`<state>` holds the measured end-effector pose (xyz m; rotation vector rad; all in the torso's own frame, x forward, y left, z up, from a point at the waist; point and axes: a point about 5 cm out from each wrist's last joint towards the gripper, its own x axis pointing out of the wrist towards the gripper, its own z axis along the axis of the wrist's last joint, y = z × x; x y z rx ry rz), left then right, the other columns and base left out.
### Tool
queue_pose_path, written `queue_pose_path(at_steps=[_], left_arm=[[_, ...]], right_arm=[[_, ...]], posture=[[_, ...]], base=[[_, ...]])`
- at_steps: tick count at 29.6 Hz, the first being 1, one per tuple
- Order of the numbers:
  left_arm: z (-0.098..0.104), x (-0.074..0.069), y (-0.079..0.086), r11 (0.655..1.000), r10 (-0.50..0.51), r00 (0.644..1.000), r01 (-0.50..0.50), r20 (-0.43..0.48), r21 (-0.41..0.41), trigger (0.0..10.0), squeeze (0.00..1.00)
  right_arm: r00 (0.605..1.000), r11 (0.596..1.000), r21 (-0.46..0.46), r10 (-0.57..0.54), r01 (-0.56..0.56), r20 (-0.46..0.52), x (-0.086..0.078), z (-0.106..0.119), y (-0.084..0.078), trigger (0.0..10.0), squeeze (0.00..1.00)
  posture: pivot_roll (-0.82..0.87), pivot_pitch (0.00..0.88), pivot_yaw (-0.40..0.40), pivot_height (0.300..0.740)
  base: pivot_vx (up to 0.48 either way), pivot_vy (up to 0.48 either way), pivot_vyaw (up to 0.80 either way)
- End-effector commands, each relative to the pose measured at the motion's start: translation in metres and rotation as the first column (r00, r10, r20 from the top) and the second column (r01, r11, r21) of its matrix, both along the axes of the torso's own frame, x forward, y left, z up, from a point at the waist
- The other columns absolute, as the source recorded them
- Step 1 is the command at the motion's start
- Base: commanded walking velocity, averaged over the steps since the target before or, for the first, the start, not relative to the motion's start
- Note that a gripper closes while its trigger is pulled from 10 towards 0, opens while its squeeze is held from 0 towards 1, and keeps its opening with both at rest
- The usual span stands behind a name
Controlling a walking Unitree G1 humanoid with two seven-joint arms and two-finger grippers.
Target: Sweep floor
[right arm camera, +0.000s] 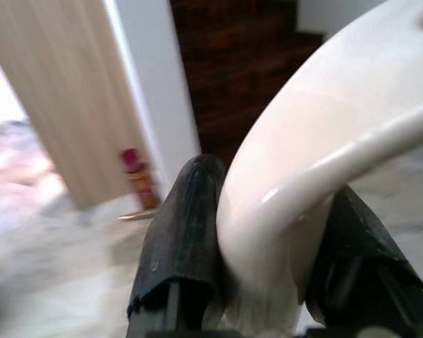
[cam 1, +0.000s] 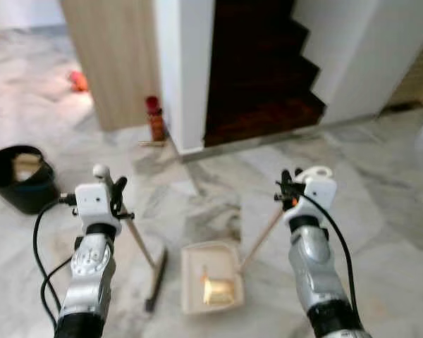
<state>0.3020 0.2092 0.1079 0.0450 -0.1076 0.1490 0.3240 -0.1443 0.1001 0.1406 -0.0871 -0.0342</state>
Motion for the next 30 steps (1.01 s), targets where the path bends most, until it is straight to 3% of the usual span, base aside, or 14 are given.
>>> queue_pose_path(at_steps=[1, 30], left_arm=[[0.0113, 0.0032, -0.0063, 1.000, -0.024, 0.998, 0.023, 0.050, 0.010, 10.0, 0.00], [0.0123, 0.0033, -0.0056, 1.000, -0.022, 0.998, 0.022, 0.051, 0.013, 10.0, 0.00]], right_arm=[[0.999, 1.000, 0.006, -0.031, 0.031, 0.037, 0.0005, 0.0070, -0.0094, 10.0, 0.00], [0.999, 1.000, 0.003, -0.004, 0.004, 0.035, 0.0012, 0.0068, -0.0051, 10.0, 0.00]], posture=[[0.03, 0.026, -0.027, 0.740], [0.03, 0.027, -0.028, 0.740]], base=[[0.000, 0.330, 0.00], [0.000, 0.331, 0.05]])
